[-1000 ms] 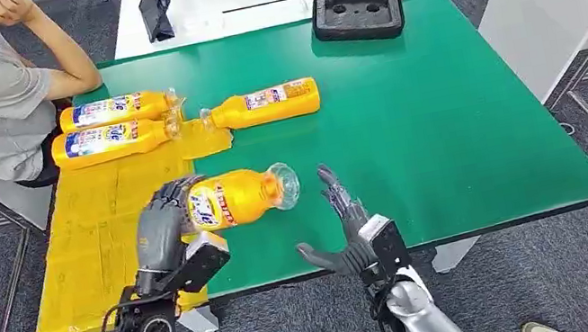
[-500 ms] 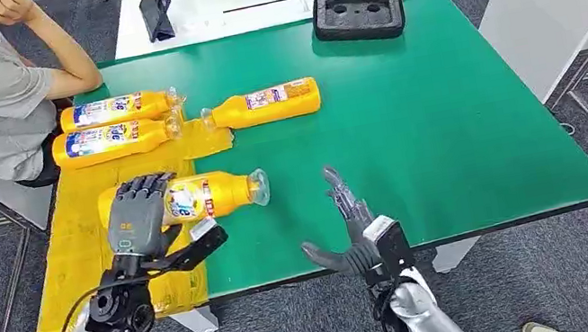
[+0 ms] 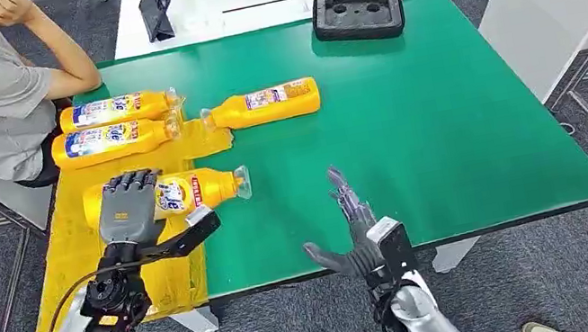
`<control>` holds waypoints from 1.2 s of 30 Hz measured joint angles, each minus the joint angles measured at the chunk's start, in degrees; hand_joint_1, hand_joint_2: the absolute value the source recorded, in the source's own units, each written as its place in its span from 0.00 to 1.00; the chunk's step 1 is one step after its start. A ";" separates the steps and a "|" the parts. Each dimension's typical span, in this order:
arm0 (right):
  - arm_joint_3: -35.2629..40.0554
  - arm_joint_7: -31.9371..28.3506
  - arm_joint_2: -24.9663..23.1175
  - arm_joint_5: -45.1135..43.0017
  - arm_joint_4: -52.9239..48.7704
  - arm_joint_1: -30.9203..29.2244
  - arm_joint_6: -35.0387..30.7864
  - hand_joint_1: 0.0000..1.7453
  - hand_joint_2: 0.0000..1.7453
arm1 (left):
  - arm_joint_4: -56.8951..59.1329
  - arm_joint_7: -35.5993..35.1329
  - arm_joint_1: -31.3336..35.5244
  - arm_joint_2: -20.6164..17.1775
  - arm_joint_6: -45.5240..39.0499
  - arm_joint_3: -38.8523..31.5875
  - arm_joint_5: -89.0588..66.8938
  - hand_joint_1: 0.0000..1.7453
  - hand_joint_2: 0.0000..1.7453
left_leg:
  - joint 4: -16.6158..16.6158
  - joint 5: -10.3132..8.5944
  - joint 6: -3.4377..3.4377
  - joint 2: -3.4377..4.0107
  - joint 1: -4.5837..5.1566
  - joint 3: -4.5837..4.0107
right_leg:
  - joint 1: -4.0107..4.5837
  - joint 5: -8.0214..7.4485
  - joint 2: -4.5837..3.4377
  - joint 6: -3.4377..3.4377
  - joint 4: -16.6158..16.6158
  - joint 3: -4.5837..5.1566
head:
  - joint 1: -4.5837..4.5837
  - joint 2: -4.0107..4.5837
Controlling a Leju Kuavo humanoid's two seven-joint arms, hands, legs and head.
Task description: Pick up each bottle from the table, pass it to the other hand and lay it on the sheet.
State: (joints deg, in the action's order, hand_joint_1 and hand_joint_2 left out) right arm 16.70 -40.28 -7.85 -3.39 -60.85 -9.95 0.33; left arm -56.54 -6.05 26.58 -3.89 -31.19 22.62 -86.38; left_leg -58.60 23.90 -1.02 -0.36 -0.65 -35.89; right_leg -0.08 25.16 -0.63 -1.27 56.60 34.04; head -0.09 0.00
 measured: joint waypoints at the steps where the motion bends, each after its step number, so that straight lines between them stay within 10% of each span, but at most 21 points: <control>1: -0.07 0.00 0.00 0.00 -0.02 0.04 0.00 0.00 1.00 | 0.24 -0.07 0.13 0.00 0.26 0.00 -0.20 0.51 1.00 | 0.00 0.00 0.00 0.00 0.00 0.00 | 0.00 0.00 0.00 0.00 0.00 0.00 | 0.00 0.00; 3: -0.11 0.00 0.00 0.02 -0.02 0.06 0.00 0.00 1.00 | 0.72 -0.24 0.45 0.00 1.22 0.00 -0.41 0.42 1.00 | 0.00 0.00 0.00 0.00 0.00 0.00 | 0.00 0.00 0.00 0.00 0.00 0.00 | 0.00 0.00; 6: -0.15 0.00 -0.04 0.02 -0.02 0.06 -0.04 0.00 1.00 | 1.57 -0.81 1.10 0.00 4.11 0.00 -1.29 0.95 1.00 | 0.00 0.00 0.00 0.00 0.00 0.00 | 0.00 0.00 0.00 0.00 0.00 -0.01 | 0.02 0.00; 36: -0.96 0.02 -0.57 0.20 1.22 -0.49 -0.07 0.00 1.00 | 8.26 -2.53 4.01 -0.74 10.25 -1.22 -0.61 1.00 1.00 | 0.00 -0.01 0.00 -0.02 0.00 -0.01 | 0.00 0.00 0.00 0.00 0.02 -0.01 | 0.00 0.00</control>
State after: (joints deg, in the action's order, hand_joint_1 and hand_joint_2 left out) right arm 15.74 -40.26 -8.42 -3.19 -59.63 -10.45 0.26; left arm -48.28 -8.59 30.59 -4.63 -20.94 21.40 -86.99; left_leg -58.60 23.89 -1.01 -0.38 -0.65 -35.90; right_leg -0.08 25.16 -0.63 -1.27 56.62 34.02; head -0.09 0.00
